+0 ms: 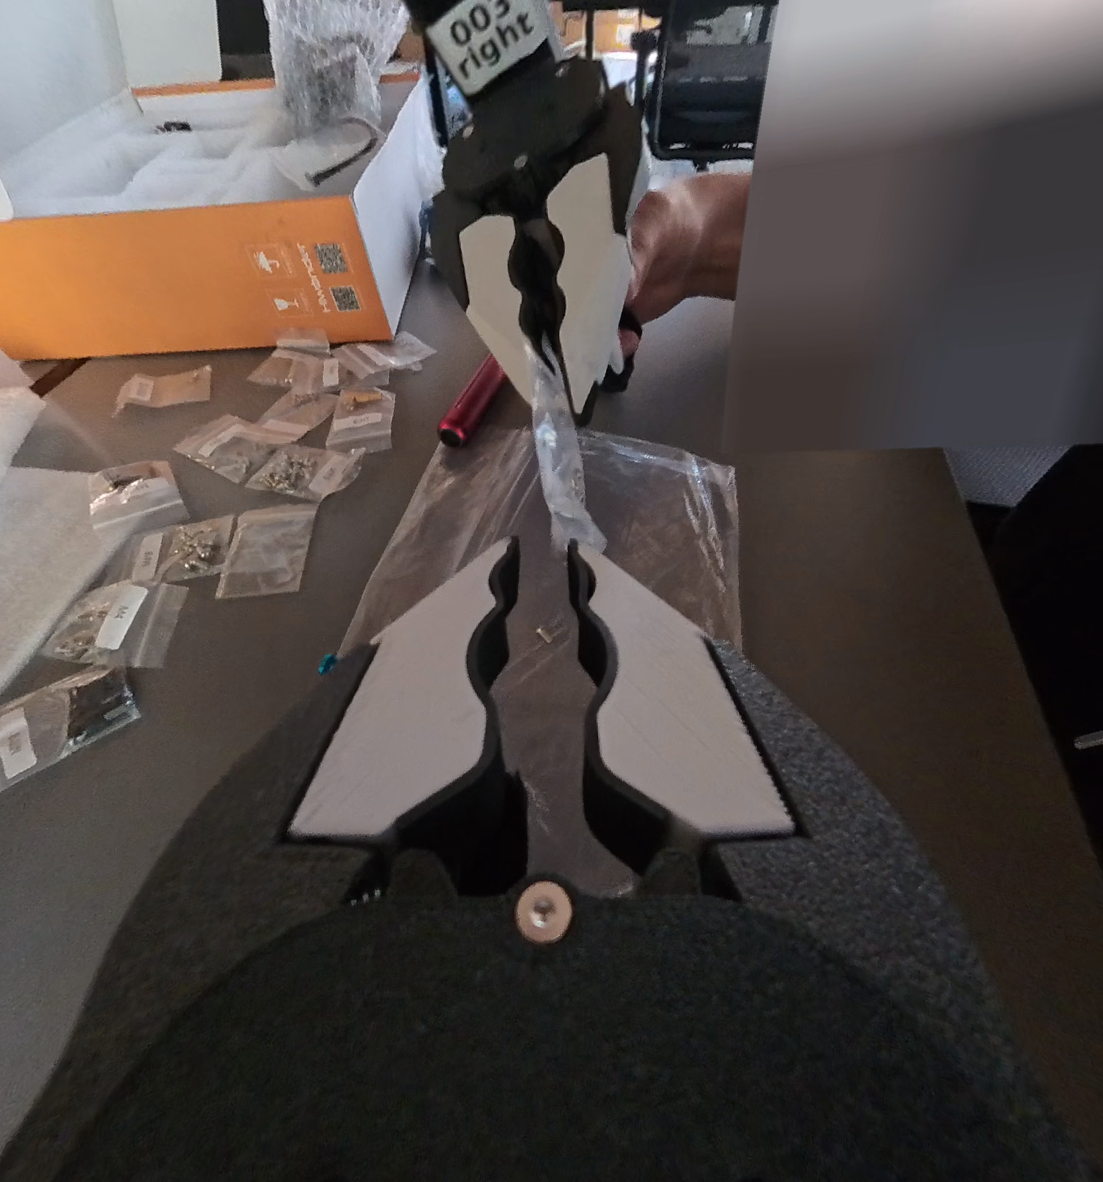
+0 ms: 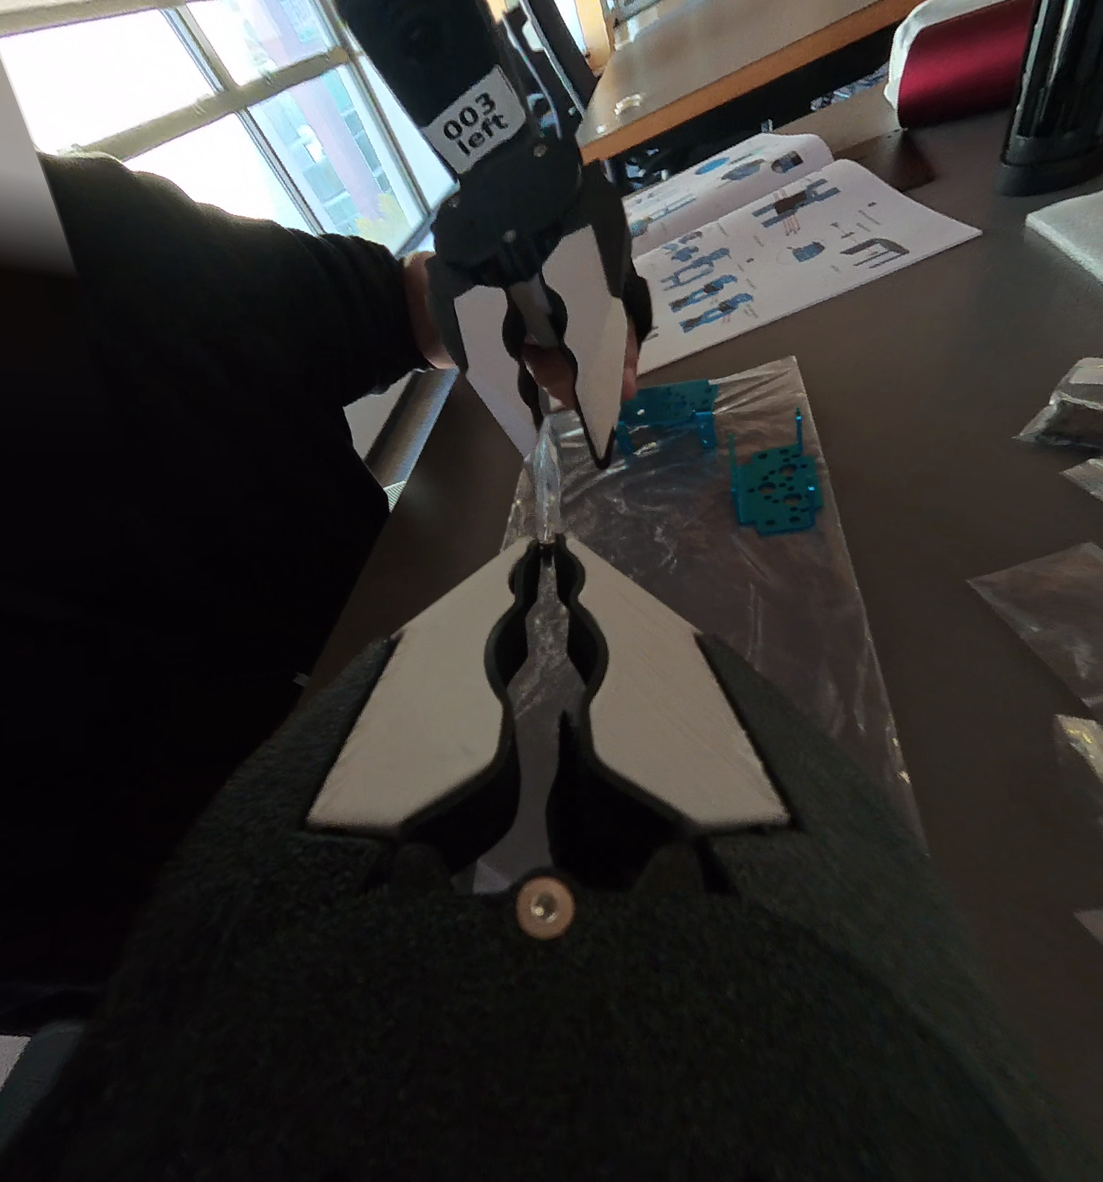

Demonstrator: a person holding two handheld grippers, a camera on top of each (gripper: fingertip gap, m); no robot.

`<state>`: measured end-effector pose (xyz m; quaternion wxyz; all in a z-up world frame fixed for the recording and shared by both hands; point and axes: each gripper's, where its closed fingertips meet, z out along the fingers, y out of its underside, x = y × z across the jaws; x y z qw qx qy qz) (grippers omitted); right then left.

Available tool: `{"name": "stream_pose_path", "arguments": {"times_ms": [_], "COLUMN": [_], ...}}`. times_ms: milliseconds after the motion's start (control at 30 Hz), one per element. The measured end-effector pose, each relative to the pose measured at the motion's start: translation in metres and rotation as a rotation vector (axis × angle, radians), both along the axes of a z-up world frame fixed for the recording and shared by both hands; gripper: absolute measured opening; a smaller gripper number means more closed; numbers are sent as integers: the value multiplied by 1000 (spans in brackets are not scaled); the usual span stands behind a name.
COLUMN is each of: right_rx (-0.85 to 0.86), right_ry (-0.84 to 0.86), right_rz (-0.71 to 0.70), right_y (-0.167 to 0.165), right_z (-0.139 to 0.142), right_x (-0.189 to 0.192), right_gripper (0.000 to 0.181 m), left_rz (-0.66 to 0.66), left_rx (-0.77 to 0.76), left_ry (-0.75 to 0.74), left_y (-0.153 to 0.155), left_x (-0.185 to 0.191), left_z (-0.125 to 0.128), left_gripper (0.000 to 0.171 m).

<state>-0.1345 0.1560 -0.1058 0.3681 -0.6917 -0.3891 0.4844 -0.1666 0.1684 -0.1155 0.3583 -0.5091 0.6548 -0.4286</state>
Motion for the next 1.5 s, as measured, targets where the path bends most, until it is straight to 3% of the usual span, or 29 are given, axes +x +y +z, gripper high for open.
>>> {"name": "stream_pose_path", "arguments": {"times_ms": [200, 533, 667, 700, 867, 1000, 1067, 1233, 1500], "right_rx": [-16, -8, 45, 58, 57, 47, 52, 72, 88], "right_ry": [55, 104, 110, 99, 94, 108, 104, 93, 113], "right_rz": [3, 19, 2, -4, -30, -37, -42, -45, -82], "right_y": [0, -6, -7, -6, -2, 0, 0, -3, 2], "right_z": [6, 17, 26, 27, 28, 27, 28, 30, 37], "right_x": [-4, -12, -15, -15, -7, -9, -9, -15, -10], "right_gripper": [3, 3, 3, 3, 3, 3, 3, 3, 3], "left_rz": [-40, -53, -53, -75, -70, -42, -29, -34, -100], "left_rx": [-66, -441, -357, -345, -282, -336, -366, -409, -522], "left_ry": [-71, -168, -127, -125, -136, -151, -154, -150, -209], "left_y": [-11, -12, -17, -22, -16, -11, -10, -15, -23], "left_x": [1, 3, 6, 4, 0, 1, 3, 6, 2], "left_z": [11, 38, 26, 27, 32, 34, 34, 34, 49], "left_gripper": [15, 13, 14, 3, 1, 3, 16, 19, 0]}}
